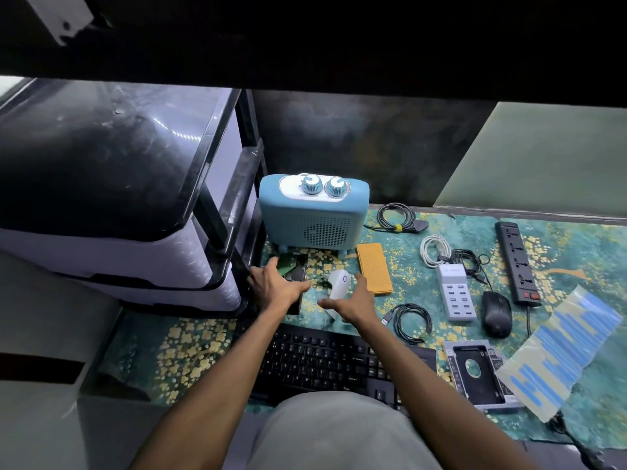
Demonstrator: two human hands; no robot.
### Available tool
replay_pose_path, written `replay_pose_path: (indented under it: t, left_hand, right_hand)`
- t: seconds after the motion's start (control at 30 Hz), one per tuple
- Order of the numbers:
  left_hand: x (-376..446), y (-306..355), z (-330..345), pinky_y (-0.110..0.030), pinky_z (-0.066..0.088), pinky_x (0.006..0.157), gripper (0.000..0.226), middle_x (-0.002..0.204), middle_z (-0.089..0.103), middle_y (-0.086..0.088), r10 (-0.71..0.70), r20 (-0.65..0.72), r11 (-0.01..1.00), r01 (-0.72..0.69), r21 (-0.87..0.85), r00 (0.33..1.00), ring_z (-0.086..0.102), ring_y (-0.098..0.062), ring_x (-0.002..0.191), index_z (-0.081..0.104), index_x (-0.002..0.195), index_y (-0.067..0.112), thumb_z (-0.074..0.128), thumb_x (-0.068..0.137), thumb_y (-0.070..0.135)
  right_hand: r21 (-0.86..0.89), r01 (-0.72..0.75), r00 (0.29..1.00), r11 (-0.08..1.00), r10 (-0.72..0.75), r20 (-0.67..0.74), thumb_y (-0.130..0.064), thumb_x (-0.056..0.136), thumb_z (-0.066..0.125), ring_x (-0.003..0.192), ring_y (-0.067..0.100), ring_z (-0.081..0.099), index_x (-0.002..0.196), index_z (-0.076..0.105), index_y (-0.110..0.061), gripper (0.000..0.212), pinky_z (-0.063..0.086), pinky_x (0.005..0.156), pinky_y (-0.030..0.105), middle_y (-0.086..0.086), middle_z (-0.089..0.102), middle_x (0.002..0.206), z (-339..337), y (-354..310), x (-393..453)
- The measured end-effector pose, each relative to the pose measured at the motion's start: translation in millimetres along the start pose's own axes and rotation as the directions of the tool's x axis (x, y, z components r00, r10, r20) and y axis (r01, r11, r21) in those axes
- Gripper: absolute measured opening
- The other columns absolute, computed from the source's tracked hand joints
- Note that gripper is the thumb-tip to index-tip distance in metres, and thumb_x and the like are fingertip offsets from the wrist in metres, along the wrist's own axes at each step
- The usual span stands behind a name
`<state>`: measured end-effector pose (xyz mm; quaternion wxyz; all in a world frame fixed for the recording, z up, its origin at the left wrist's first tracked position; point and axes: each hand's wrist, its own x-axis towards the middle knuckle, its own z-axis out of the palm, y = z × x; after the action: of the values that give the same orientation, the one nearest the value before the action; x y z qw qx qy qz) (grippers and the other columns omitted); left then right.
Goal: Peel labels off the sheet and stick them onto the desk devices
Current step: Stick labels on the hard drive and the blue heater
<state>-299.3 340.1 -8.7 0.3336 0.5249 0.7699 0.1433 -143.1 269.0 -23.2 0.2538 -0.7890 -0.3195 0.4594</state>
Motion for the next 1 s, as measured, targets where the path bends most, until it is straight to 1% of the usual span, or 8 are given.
replay_pose_path:
  t: [0.1, 0.27, 0.43, 0.6, 0.7, 0.8, 0.9, 1.0]
  left_hand:
    - [3, -5, 8, -0.047, 0.044, 0.103, 0.107, 0.146, 0.036, -0.019, 0.029, -0.031, 0.995, -0.026, 0.093, 0.999, 0.037, -0.038, 0.134, 0.045, 0.146, 0.023, 0.095, 0.054, 0.043]
    - [3, -16, 19, -0.044, 0.044, 0.103, 0.095, 0.139, 0.043, -0.016, 0.056, -0.046, 0.979, -0.046, 0.201, 0.997, 0.043, -0.033, 0.125, 0.049, 0.137, 0.022, 0.094, 0.055, 0.042]
    - [1, -19, 19, -0.041, 0.041, 0.099, 0.090, 0.133, 0.045, -0.012, 0.081, -0.077, 0.966, -0.060, 0.251, 0.994, 0.045, -0.029, 0.121, 0.049, 0.134, 0.023, 0.092, 0.058, 0.047]
    - [0, -17, 19, -0.042, 0.038, 0.104, 0.095, 0.141, 0.043, -0.013, 0.045, -0.033, 0.973, -0.036, 0.229, 0.998, 0.043, -0.031, 0.128, 0.044, 0.140, 0.022, 0.091, 0.061, 0.048]
    - [-4, -18, 21, -0.046, 0.034, 0.110, 0.096, 0.147, 0.039, -0.015, 0.035, -0.022, 0.979, -0.030, 0.201, 0.999, 0.041, -0.032, 0.134, 0.043, 0.141, 0.022, 0.091, 0.062, 0.045]
    - [-10, -18, 22, -0.050, 0.028, 0.117, 0.097, 0.156, 0.032, -0.016, 0.019, -0.010, 0.980, -0.017, 0.200, 1.000, 0.035, -0.033, 0.141, 0.042, 0.144, 0.023, 0.092, 0.063, 0.041]
    - [-15, -20, 21, -0.050, 0.028, 0.118, 0.094, 0.156, 0.031, -0.016, 0.030, -0.021, 0.980, -0.026, 0.196, 0.999, 0.035, -0.034, 0.141, 0.043, 0.143, 0.023, 0.091, 0.063, 0.035]
    - [-20, -19, 19, -0.047, 0.028, 0.118, 0.091, 0.156, 0.031, -0.015, 0.059, -0.031, 0.979, -0.051, 0.200, 0.998, 0.035, -0.033, 0.140, 0.043, 0.144, 0.023, 0.088, 0.066, 0.031]
  right_hand:
    - [-0.081, 0.064, 0.997, 0.995, -0.061, 0.037, -0.036, 0.062, 0.097, 0.137, 0.042, 0.042, 0.161, 0.011, -0.022, 0.132, 0.043, 0.109, 0.049, 0.015, 0.026, 0.155, 2, -2, 4]
    - [-0.307, 0.220, 0.975, 0.926, -0.197, 0.106, -0.045, 0.053, 0.099, 0.148, 0.030, 0.025, 0.162, 0.004, -0.018, 0.147, 0.035, 0.117, 0.051, 0.003, 0.021, 0.165, 7, 4, 0]
    - [-0.422, 0.277, 0.960, 0.863, -0.271, 0.076, -0.045, 0.050, 0.095, 0.128, 0.027, 0.038, 0.151, 0.026, -0.022, 0.125, 0.047, 0.098, 0.046, 0.002, 0.042, 0.145, 8, 8, -2]
    - [-0.569, 0.312, 0.921, 0.761, -0.389, -0.015, -0.041, 0.049, 0.090, 0.120, 0.029, 0.045, 0.146, 0.028, -0.022, 0.116, 0.055, 0.080, 0.041, 0.008, 0.037, 0.136, 4, 6, -4]
    - [-0.665, 0.300, 0.912, 0.684, -0.411, -0.011, -0.037, 0.055, 0.091, 0.122, 0.035, 0.047, 0.149, 0.023, -0.022, 0.117, 0.057, 0.078, 0.043, 0.014, 0.032, 0.140, 0, 8, -3]
    - [-0.685, 0.285, 0.920, 0.670, -0.391, 0.000, -0.035, 0.057, 0.093, 0.127, 0.039, 0.045, 0.153, 0.018, -0.023, 0.122, 0.059, 0.079, 0.045, 0.016, 0.027, 0.145, -1, 13, -4]
    - [-0.664, 0.312, 0.919, 0.680, -0.393, 0.030, -0.040, 0.056, 0.097, 0.133, 0.036, 0.039, 0.156, 0.014, -0.027, 0.131, 0.058, 0.083, 0.047, 0.014, 0.021, 0.150, -1, 17, -7]
    - [-0.608, 0.356, 0.911, 0.709, -0.409, 0.057, -0.041, 0.060, 0.096, 0.136, 0.032, 0.037, 0.158, 0.014, -0.033, 0.128, 0.056, 0.088, 0.046, 0.011, 0.017, 0.150, -2, 17, -12]
